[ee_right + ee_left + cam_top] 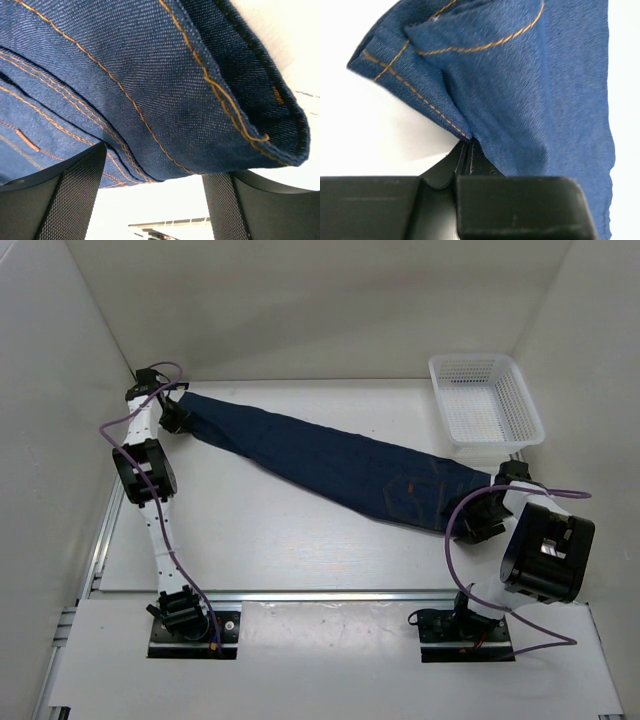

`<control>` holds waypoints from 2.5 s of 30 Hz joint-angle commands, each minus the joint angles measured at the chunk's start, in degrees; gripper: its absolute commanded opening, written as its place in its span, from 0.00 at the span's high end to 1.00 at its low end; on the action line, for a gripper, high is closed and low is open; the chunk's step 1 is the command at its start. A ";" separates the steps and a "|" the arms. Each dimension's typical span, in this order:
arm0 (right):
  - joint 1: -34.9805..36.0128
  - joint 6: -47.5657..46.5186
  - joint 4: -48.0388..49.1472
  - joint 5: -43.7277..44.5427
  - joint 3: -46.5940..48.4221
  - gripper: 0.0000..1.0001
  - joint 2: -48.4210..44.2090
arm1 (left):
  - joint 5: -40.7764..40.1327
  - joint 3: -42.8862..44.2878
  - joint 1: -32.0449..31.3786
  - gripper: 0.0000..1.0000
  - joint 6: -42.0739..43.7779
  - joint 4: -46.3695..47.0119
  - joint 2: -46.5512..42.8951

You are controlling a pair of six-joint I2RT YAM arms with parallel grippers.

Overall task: Fold and stack the trousers
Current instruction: Fold the trousers

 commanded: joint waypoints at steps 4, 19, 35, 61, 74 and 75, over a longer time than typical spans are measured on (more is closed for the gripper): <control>-0.70 -0.20 1.63 -3.78 -1.49 0.20 -2.45 | -6.48 -7.52 -0.39 0.90 2.73 -2.22 -9.31; -0.70 -1.69 -6.18 10.72 19.23 1.00 -3.60 | -3.67 2.21 -0.39 0.90 5.46 -3.62 -16.34; -0.70 -1.52 -15.94 17.22 4.41 0.70 -22.48 | -12.55 -36.60 4.61 0.53 7.65 -2.49 -34.97; -0.17 -9.33 -16.65 15.12 16.09 0.29 -22.68 | -8.69 -12.45 -6.19 0.49 7.30 -11.27 -19.87; -0.17 -10.92 -15.60 13.45 15.47 0.28 -18.81 | -10.79 -18.61 -6.19 0.35 7.92 -8.37 -17.49; -0.17 -10.92 -15.60 13.45 15.47 0.28 -18.80 | -10.79 -19.21 -6.19 0.35 7.92 -8.37 -16.79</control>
